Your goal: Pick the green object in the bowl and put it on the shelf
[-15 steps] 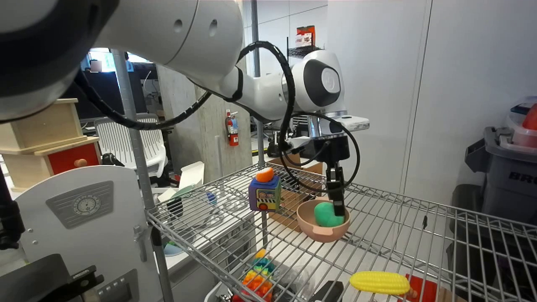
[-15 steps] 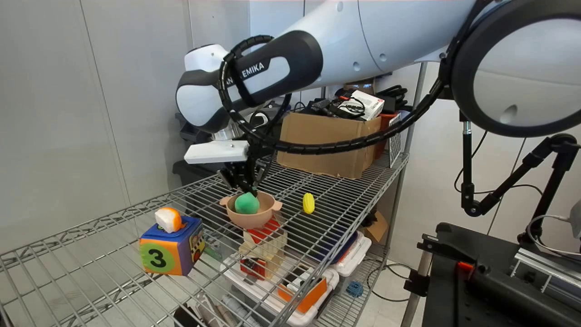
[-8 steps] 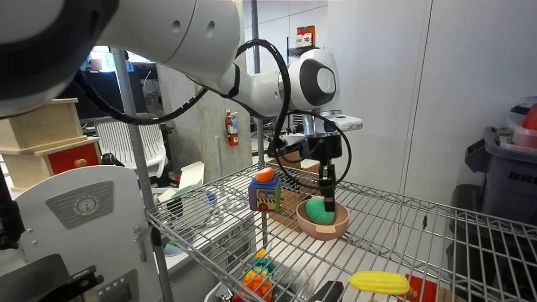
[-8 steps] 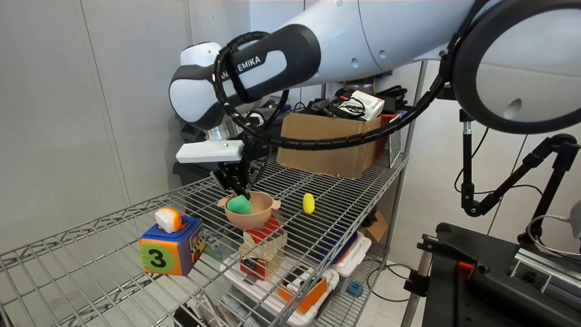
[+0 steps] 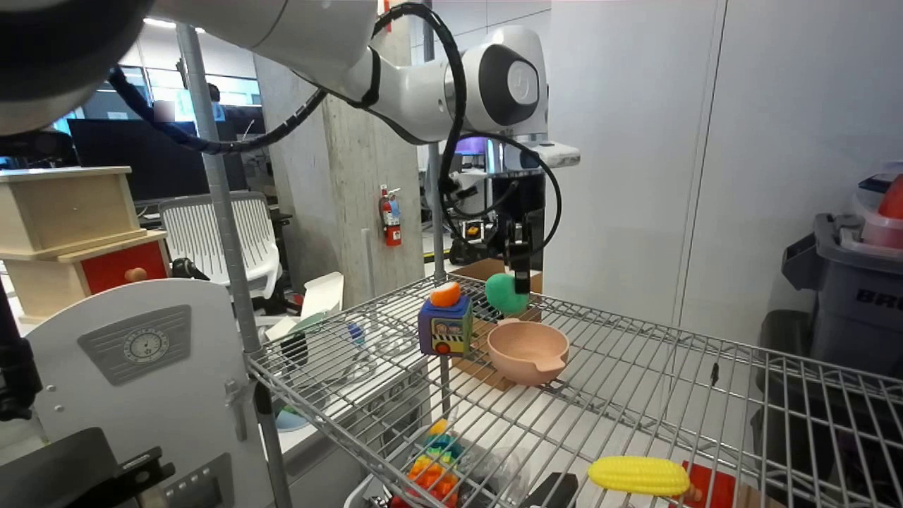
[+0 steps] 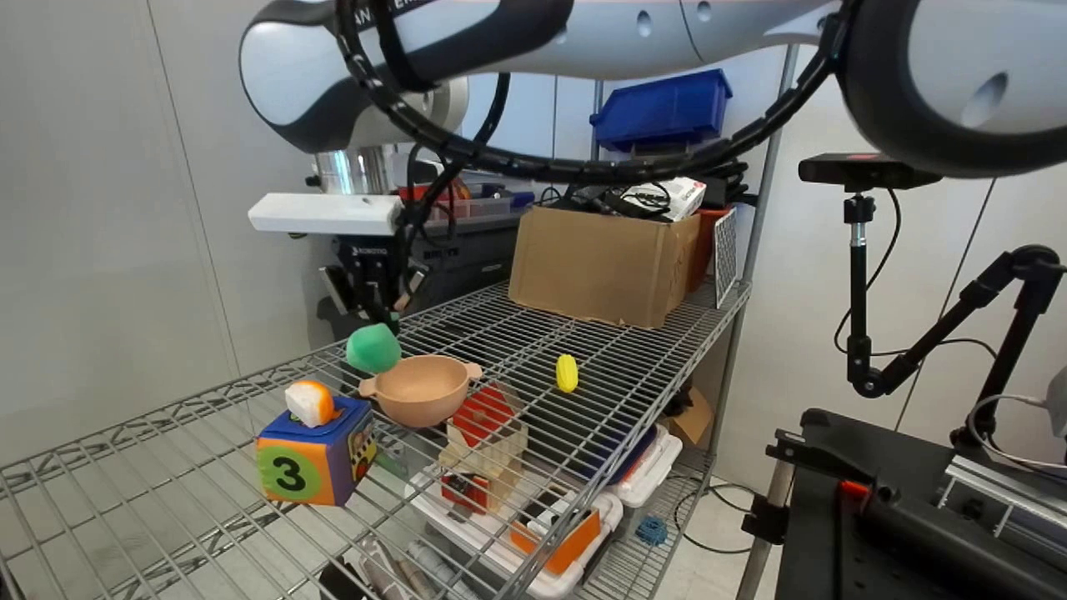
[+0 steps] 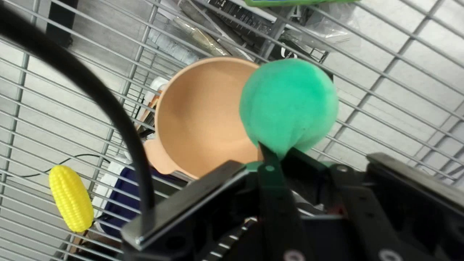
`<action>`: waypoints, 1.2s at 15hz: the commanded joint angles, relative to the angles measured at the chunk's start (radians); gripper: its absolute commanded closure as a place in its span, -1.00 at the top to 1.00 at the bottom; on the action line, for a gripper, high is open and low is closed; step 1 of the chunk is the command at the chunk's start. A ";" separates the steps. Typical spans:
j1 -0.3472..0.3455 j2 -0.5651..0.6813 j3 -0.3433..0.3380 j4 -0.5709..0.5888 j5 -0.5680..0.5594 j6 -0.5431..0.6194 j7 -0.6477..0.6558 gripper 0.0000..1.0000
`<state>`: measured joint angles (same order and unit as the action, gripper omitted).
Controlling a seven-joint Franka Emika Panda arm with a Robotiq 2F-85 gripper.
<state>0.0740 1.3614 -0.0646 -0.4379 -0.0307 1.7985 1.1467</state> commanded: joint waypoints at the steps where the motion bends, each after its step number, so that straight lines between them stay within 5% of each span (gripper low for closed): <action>1: 0.005 -0.068 0.020 -0.001 0.023 -0.031 -0.058 -0.96; 11: -0.106 -0.202 0.043 -0.045 0.076 -0.291 -0.281 -0.96; 18: -0.186 -0.130 -0.009 0.012 0.053 -0.320 -0.345 -0.96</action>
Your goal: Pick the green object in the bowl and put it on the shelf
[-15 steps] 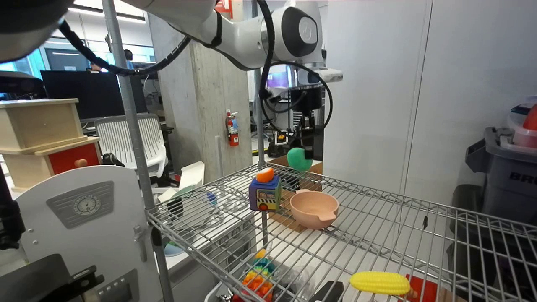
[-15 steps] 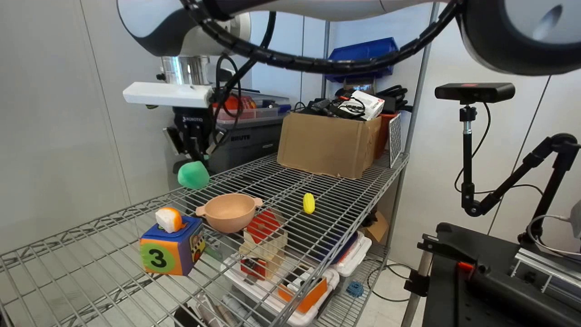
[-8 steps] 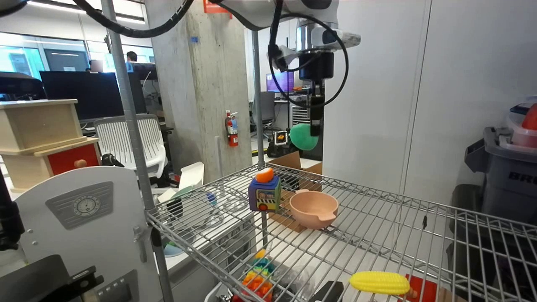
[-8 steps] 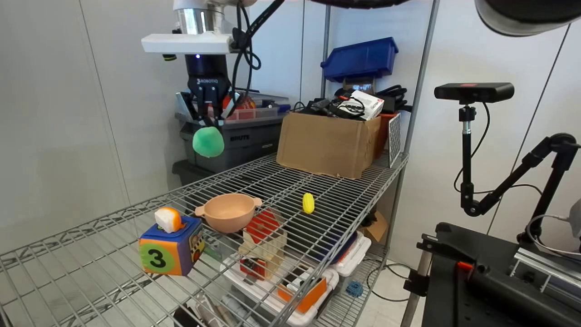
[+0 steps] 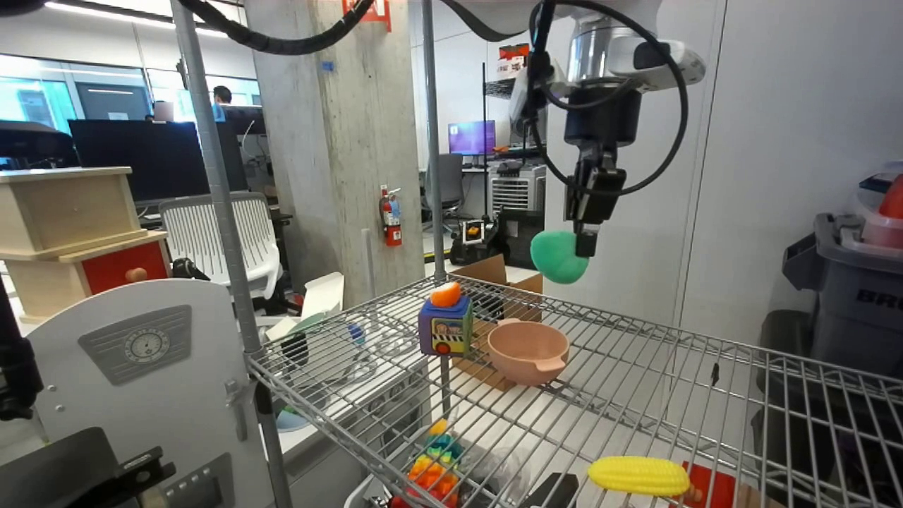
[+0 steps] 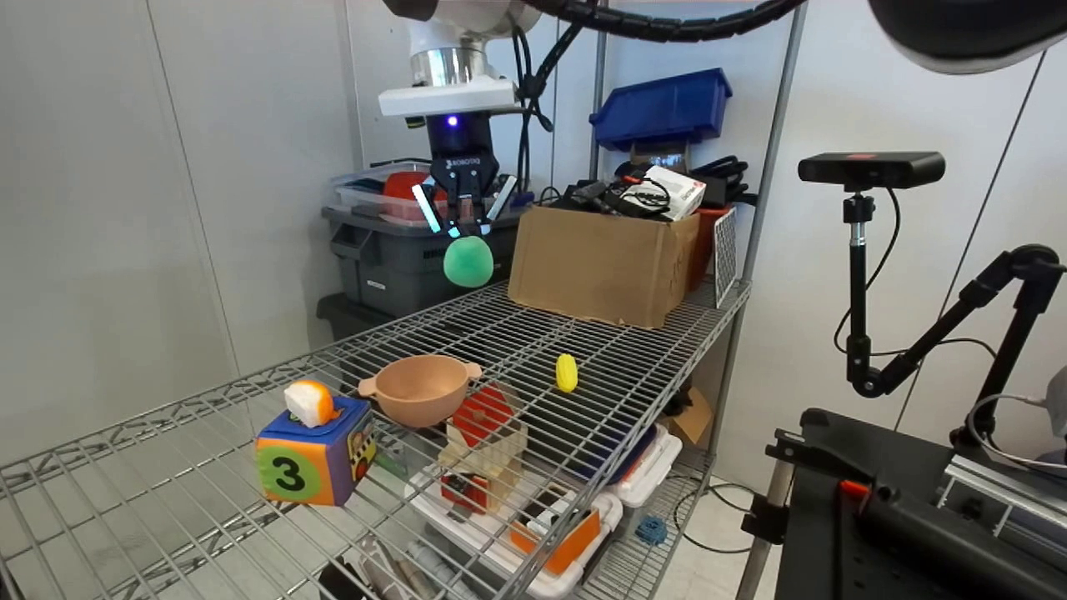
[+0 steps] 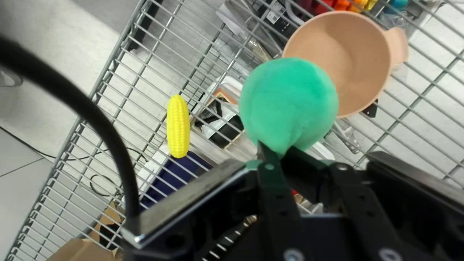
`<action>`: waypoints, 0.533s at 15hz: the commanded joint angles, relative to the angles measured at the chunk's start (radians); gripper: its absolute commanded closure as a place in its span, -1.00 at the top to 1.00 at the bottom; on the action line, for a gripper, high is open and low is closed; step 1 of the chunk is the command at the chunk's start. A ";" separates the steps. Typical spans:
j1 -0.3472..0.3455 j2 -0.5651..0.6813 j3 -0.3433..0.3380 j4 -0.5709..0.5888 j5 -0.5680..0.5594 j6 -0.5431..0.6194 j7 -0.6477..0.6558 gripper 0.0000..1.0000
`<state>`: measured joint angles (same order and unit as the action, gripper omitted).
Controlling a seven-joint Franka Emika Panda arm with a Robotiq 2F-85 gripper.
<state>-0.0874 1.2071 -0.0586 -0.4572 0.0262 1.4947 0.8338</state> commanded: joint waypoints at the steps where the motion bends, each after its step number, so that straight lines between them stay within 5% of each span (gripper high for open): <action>1: -0.036 0.032 -0.026 0.034 -0.011 -0.008 -0.030 -0.96; 8: -0.074 0.083 -0.083 0.031 -0.050 -0.009 0.007 -0.96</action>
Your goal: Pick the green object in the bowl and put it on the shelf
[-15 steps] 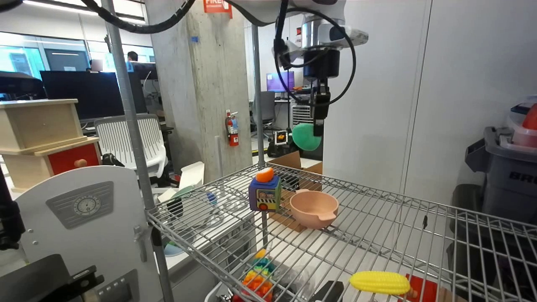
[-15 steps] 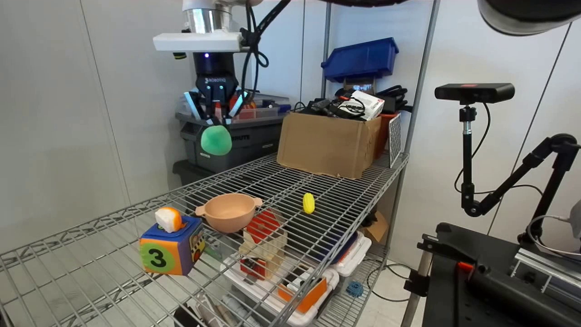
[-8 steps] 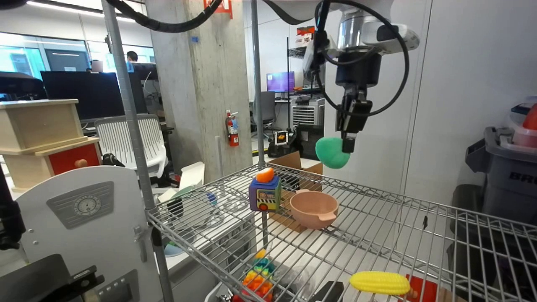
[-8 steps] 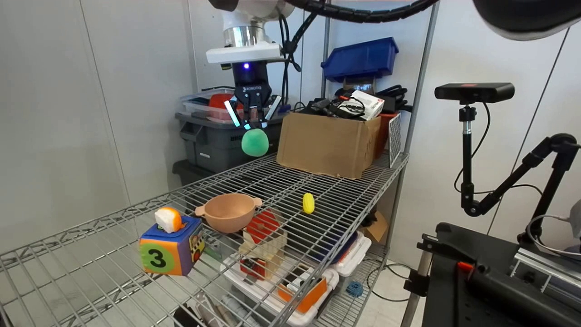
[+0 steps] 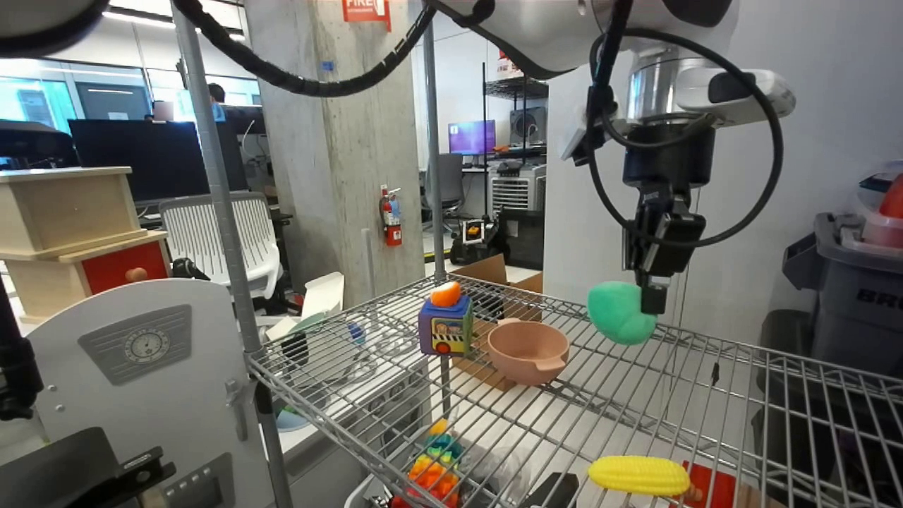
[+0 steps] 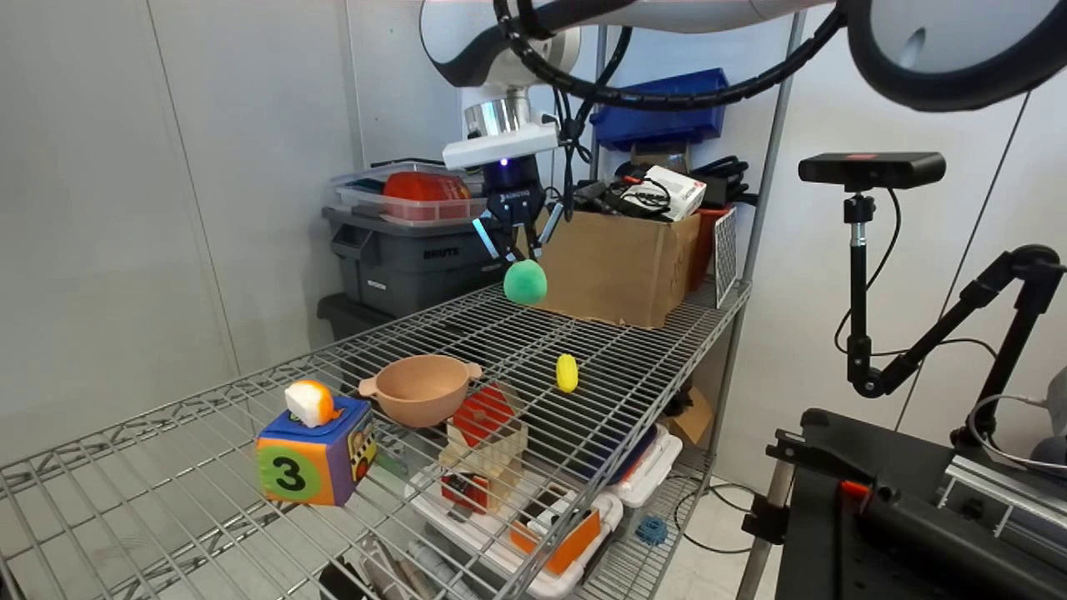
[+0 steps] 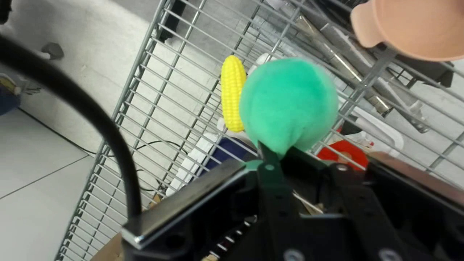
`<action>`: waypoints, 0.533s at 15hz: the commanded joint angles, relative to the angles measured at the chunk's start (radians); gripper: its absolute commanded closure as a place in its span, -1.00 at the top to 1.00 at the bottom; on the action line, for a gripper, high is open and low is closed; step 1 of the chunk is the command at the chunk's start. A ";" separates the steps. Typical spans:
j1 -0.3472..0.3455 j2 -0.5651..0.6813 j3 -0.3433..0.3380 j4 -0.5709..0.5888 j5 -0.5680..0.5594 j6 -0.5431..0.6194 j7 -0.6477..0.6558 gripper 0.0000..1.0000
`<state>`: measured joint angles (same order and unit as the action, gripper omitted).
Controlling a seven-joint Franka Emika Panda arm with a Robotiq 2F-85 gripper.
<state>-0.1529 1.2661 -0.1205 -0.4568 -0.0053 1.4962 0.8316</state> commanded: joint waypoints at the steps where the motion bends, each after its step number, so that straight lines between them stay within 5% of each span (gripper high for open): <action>1: -0.012 0.027 -0.030 0.032 -0.027 -0.015 0.016 -0.96; 8: 0.001 0.048 -0.077 0.030 -0.081 -0.042 0.083 -0.96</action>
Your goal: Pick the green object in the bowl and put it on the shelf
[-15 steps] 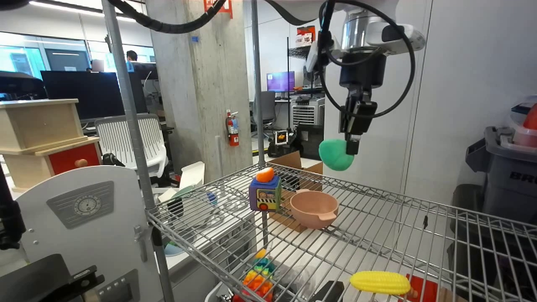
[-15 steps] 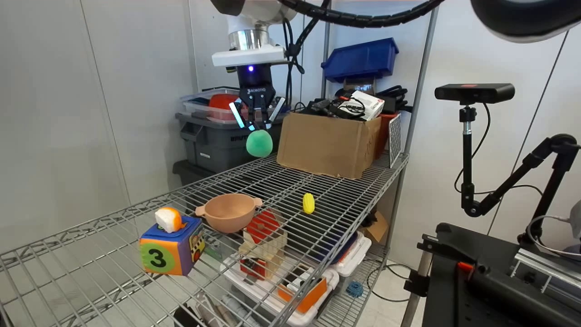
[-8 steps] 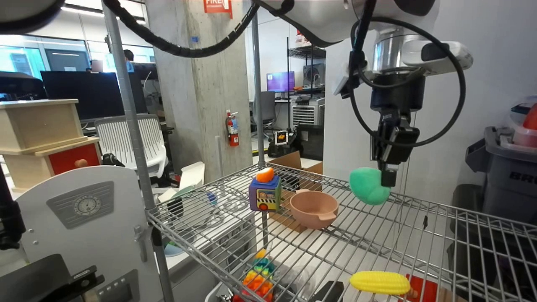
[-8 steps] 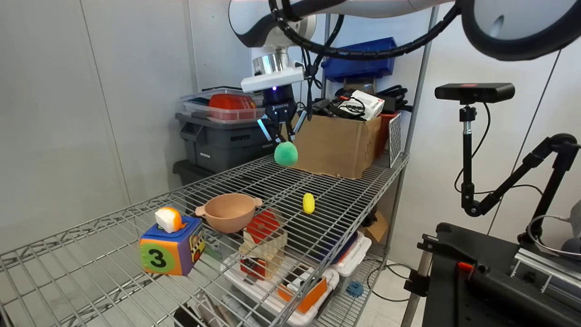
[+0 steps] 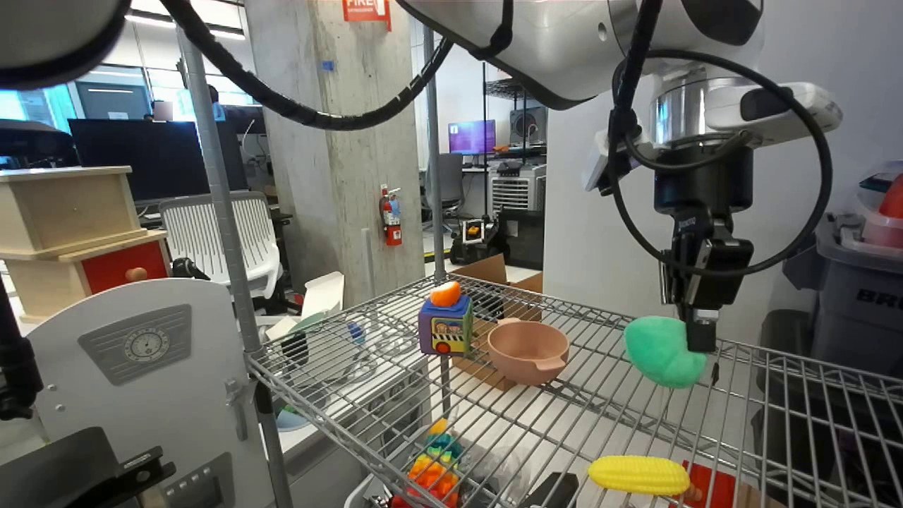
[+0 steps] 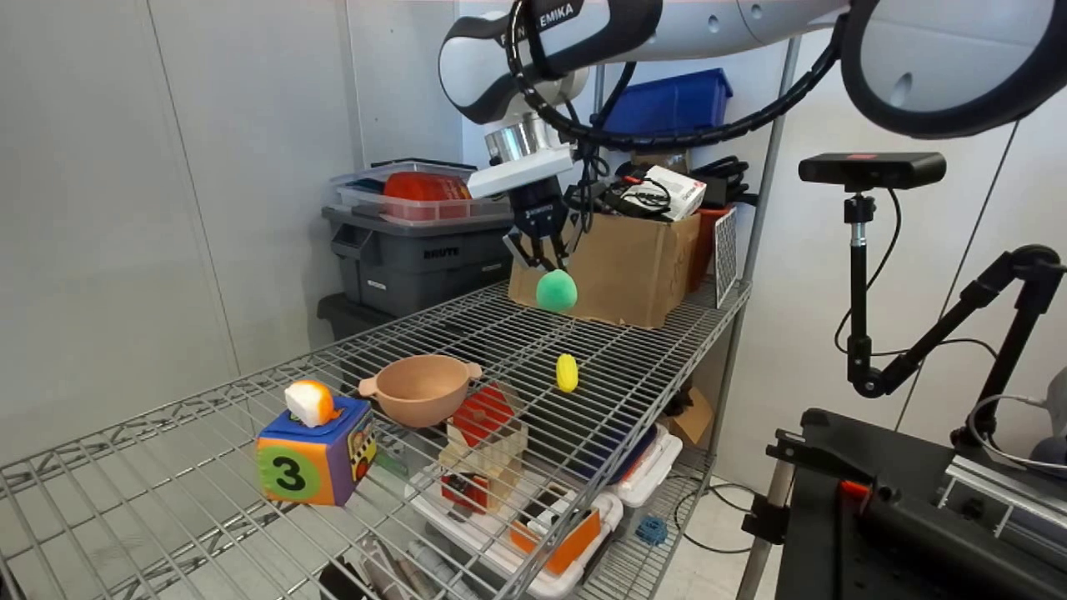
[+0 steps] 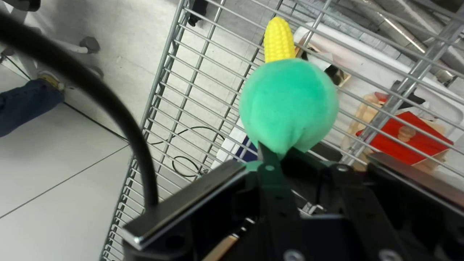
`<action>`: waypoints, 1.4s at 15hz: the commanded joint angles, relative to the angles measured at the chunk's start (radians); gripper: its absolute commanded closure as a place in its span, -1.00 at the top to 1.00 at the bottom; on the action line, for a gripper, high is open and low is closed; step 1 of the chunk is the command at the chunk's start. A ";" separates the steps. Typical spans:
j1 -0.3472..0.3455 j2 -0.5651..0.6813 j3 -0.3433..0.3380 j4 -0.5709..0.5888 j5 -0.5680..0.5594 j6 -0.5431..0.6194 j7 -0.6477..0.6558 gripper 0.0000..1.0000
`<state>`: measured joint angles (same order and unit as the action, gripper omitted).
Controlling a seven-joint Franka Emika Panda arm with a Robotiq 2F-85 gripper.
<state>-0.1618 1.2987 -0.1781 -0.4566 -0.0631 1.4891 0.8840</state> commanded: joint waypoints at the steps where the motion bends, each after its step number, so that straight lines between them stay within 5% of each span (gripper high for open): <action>1: 0.012 0.016 -0.021 0.030 -0.028 -0.037 0.036 -0.96; 14: 0.051 -0.002 -0.005 0.006 -0.018 -0.007 0.094 -0.96; 15: 0.050 -0.001 -0.003 0.005 -0.016 -0.006 0.096 -0.33; 17: 0.047 -0.002 -0.001 0.005 -0.014 -0.004 0.097 -0.21; 21: 0.042 -0.003 0.005 0.005 -0.007 -0.003 0.087 0.37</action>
<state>-0.1117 1.3077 -0.1879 -0.4525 -0.0795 1.4850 0.9718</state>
